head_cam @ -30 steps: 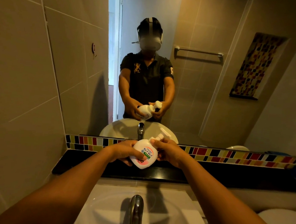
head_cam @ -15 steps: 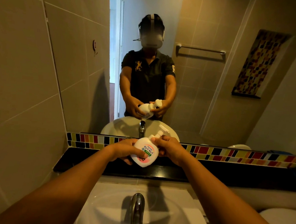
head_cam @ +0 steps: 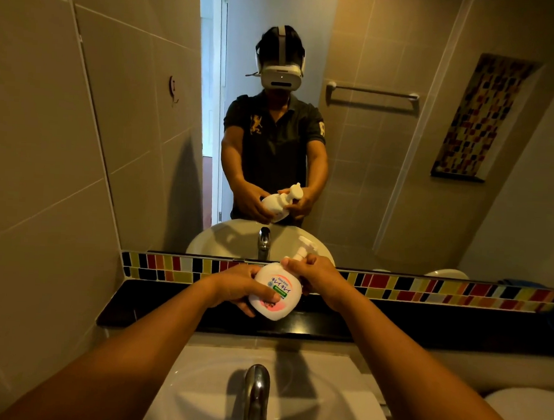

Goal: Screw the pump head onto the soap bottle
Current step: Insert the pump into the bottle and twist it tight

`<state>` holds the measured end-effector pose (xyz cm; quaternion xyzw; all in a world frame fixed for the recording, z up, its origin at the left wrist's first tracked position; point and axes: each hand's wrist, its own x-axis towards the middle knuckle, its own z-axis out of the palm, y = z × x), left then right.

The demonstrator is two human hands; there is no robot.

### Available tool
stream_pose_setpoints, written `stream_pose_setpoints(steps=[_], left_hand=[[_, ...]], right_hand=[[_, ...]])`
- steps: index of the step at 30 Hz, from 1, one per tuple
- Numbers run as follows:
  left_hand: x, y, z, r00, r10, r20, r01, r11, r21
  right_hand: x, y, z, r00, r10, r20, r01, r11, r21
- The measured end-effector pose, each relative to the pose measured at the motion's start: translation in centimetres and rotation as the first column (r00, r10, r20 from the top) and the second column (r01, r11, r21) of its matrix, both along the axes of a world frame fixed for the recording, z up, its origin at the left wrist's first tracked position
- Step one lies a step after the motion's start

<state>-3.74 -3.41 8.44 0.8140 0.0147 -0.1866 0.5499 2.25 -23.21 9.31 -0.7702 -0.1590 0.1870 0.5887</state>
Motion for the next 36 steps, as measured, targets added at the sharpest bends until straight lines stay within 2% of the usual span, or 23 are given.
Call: stream_pose_setpoints(steps=[4, 8, 11, 22, 36], left_hand=[[0.0, -0.5, -0.2, 0.999, 0.023, 0.029, -0.022, 1.0, -0.021], [-0.1, -0.2, -0.1, 0.997, -0.007, -0.075, -0.001, 0.994, -0.113], [-0.2, 0.1, -0.1, 0.994, -0.028, -0.102, 0.015, 0.992, -0.128], [0.1, -1.0, -0.9, 0.999, 0.016, 0.035, -0.015, 1.0, -0.014], [1.1, -2.4, -3.0, 0.97, 0.092, 0.224, -0.122, 0.985, 0.124]], right_hand=[[0.0, 0.0, 0.4, 0.999, -0.023, 0.037, 0.023, 1.0, -0.003], [-0.5, -0.1, 0.7, 0.997, 0.005, 0.073, -0.003, 1.0, -0.025], [-0.9, 0.0, 0.9, 0.994, 0.022, 0.103, -0.021, 1.0, -0.009], [0.2, 0.8, 0.2, 0.981, -0.04, 0.19, 0.06, 0.993, -0.1], [1.5, 0.8, -0.6, 0.973, -0.086, 0.212, 0.124, 0.977, -0.172]])
